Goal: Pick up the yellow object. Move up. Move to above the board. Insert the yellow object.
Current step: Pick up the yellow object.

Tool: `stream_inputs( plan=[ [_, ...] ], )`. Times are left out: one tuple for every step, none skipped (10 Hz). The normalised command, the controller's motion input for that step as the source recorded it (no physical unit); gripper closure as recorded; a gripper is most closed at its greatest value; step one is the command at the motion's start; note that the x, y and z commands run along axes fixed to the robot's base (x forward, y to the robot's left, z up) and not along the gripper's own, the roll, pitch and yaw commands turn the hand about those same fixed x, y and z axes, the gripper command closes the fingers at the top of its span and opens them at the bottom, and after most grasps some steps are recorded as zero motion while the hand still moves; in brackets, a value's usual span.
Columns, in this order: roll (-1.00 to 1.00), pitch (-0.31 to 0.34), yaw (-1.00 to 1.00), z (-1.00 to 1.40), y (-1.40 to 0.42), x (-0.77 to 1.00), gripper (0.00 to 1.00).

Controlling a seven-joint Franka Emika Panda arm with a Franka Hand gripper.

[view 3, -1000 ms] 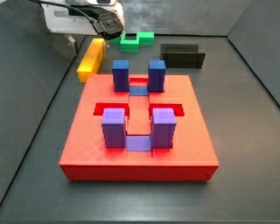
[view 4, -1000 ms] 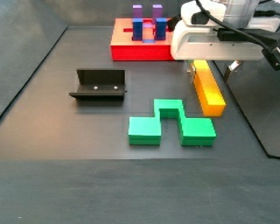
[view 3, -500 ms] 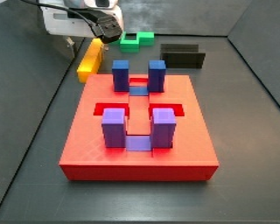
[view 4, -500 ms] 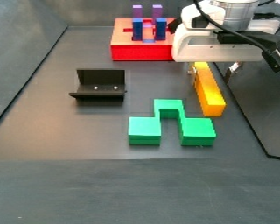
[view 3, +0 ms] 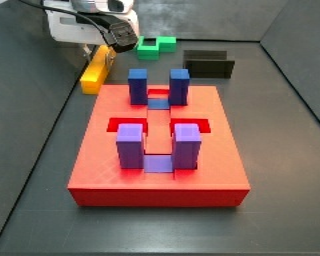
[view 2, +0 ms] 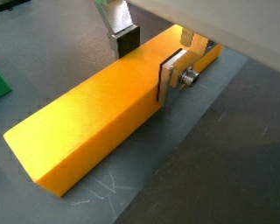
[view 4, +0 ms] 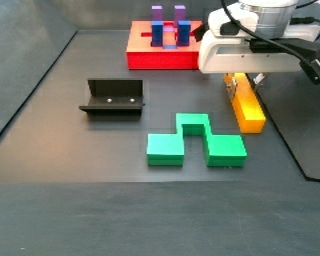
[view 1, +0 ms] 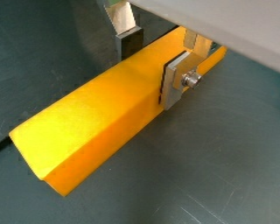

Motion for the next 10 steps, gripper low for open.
stream_inputs(
  plan=[
    [0.00, 0.000, 0.00, 0.00, 0.00, 0.00, 1.00],
    [0.00, 0.000, 0.00, 0.00, 0.00, 0.00, 1.00],
    [0.00, 0.000, 0.00, 0.00, 0.00, 0.00, 1.00],
    [0.00, 0.000, 0.00, 0.00, 0.00, 0.00, 1.00],
    [0.00, 0.000, 0.00, 0.00, 0.00, 0.00, 1.00],
    [0.00, 0.000, 0.00, 0.00, 0.00, 0.00, 1.00],
    [0.00, 0.000, 0.00, 0.00, 0.00, 0.00, 1.00],
    [0.00, 0.000, 0.00, 0.00, 0.00, 0.00, 1.00],
    [0.00, 0.000, 0.00, 0.00, 0.00, 0.00, 1.00],
    [0.00, 0.000, 0.00, 0.00, 0.00, 0.00, 1.00]
  ],
)
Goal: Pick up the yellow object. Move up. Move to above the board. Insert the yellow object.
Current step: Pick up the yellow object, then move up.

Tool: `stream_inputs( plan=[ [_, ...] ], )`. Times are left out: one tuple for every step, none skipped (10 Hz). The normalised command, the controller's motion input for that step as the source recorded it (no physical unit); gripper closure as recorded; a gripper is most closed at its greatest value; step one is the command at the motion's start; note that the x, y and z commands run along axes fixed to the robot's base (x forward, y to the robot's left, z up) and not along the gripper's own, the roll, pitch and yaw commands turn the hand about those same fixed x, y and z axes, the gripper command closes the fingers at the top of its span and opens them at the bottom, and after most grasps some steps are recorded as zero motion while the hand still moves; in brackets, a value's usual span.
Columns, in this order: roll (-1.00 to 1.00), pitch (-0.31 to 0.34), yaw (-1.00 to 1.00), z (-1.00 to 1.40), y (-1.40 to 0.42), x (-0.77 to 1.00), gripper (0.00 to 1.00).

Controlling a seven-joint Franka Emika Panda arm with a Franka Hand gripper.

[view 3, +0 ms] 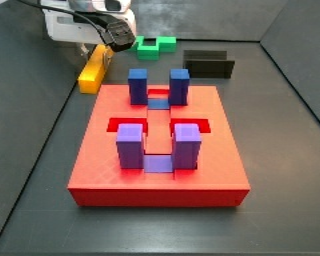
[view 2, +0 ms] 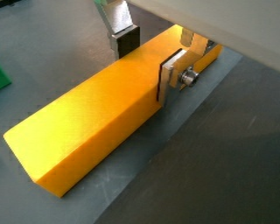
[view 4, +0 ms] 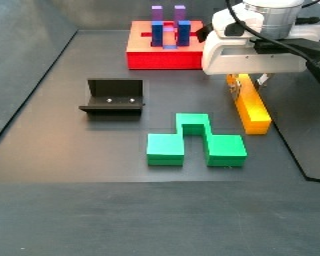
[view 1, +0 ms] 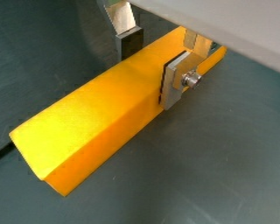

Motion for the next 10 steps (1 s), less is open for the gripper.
stream_inputs(
  plan=[
    [0.00, 0.000, 0.00, 0.00, 0.00, 0.00, 1.00],
    [0.00, 0.000, 0.00, 0.00, 0.00, 0.00, 1.00],
    [0.00, 0.000, 0.00, 0.00, 0.00, 0.00, 1.00],
    [0.00, 0.000, 0.00, 0.00, 0.00, 0.00, 1.00],
    [0.00, 0.000, 0.00, 0.00, 0.00, 0.00, 1.00],
    [0.00, 0.000, 0.00, 0.83, 0.00, 0.00, 1.00],
    [0.00, 0.020, -0.04, 0.82, 0.01, -0.07, 1.00],
    [-0.01, 0.053, -0.05, 0.72, 0.00, -0.12, 1.00],
    [-0.01, 0.038, -0.03, 0.38, 0.01, -0.08, 1.00],
    [0.00, 0.027, -0.02, 0.21, 0.01, -0.04, 1.00]
  ],
)
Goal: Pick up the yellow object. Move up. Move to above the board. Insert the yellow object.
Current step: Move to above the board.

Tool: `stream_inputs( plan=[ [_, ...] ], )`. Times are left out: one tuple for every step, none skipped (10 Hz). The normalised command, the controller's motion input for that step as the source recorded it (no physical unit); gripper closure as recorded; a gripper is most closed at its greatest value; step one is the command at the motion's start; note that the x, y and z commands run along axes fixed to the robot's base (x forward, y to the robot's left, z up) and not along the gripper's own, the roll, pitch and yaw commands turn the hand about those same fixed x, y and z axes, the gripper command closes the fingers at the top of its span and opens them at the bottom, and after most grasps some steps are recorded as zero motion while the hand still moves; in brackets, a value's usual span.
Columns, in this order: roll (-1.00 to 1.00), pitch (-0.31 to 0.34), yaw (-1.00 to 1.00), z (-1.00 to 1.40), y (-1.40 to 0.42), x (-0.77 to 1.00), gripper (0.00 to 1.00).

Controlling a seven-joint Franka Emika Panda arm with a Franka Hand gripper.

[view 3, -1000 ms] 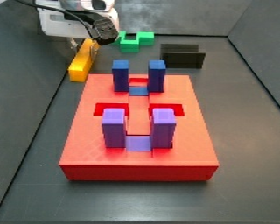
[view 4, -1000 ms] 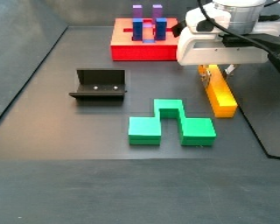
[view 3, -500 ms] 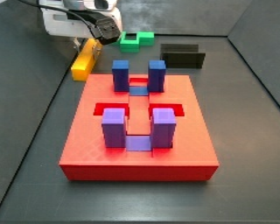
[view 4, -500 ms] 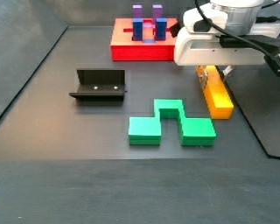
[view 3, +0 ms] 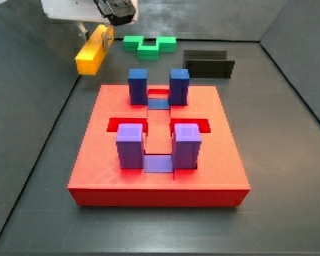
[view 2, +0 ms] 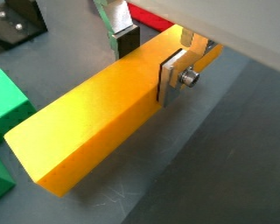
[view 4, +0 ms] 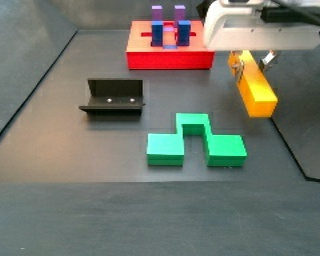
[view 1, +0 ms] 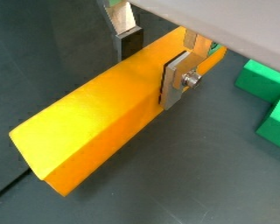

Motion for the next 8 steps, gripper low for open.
stream_inputs(
  plan=[
    [0.00, 0.000, 0.00, 1.40, 0.00, 0.00, 1.00],
    [0.00, 0.024, 0.00, 1.40, 0.00, -0.02, 1.00],
    [-0.01, 0.027, 0.00, 1.40, -0.01, -0.05, 1.00],
    [-0.01, 0.007, 0.00, 1.40, -0.01, -0.04, 1.00],
    [-0.01, 0.035, -0.01, 1.40, 0.00, 0.01, 1.00],
    [-0.02, 0.067, -0.01, 1.40, 0.00, 0.02, 1.00],
    [-0.02, 0.071, -0.01, 1.40, 0.00, 0.02, 1.00],
    [-0.02, 0.057, -0.01, 0.76, 0.00, 0.02, 1.00]
  ],
)
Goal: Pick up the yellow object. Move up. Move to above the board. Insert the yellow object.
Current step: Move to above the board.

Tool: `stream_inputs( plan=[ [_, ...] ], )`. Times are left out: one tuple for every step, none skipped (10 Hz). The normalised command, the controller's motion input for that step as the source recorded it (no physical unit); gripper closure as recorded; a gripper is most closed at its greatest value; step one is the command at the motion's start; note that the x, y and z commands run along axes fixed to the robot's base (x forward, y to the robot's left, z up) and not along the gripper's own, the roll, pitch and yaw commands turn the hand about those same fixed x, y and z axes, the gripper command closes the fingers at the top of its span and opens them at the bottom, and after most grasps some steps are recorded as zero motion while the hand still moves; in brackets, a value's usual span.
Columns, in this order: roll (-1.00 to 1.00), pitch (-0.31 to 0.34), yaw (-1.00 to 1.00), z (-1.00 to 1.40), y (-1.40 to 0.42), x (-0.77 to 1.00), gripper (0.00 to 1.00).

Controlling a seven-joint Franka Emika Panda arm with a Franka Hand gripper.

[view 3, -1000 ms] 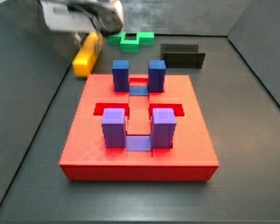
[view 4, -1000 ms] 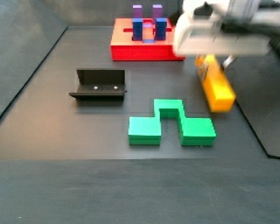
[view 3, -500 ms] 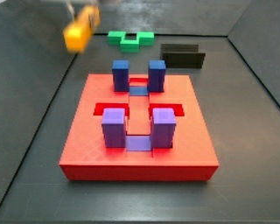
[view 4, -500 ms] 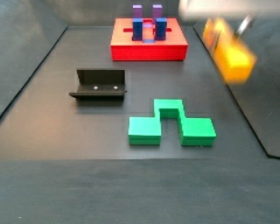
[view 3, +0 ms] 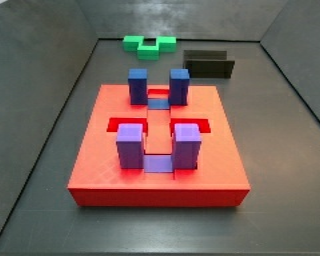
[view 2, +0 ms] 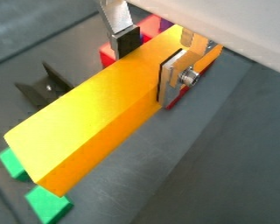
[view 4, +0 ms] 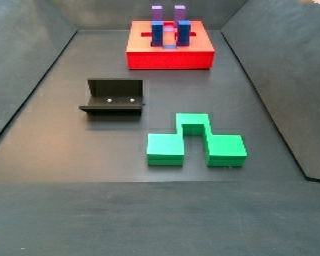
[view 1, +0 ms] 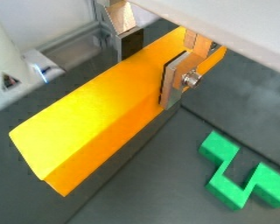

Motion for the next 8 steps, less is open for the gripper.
stream_inputs(
  plan=[
    [-0.02, 0.051, -0.01, 0.38, 0.00, 0.02, 1.00],
    [0.04, 0.093, 0.06, 0.22, -1.40, 0.88, 1.00],
    [0.09, 0.129, 0.07, 0.19, -1.40, 0.88, 1.00],
    [0.10, 0.177, 0.06, 0.17, -1.40, 0.93, 1.00],
    [-0.02, 0.163, 0.01, 0.18, -1.40, 0.97, 1.00],
    [0.02, 0.152, 0.02, 0.19, -1.40, 0.95, 1.00],
    [0.04, 0.136, 0.02, 0.20, -1.40, 0.94, 1.00],
    [0.02, 0.123, 0.01, 0.21, -1.40, 0.99, 1.00]
  ],
)
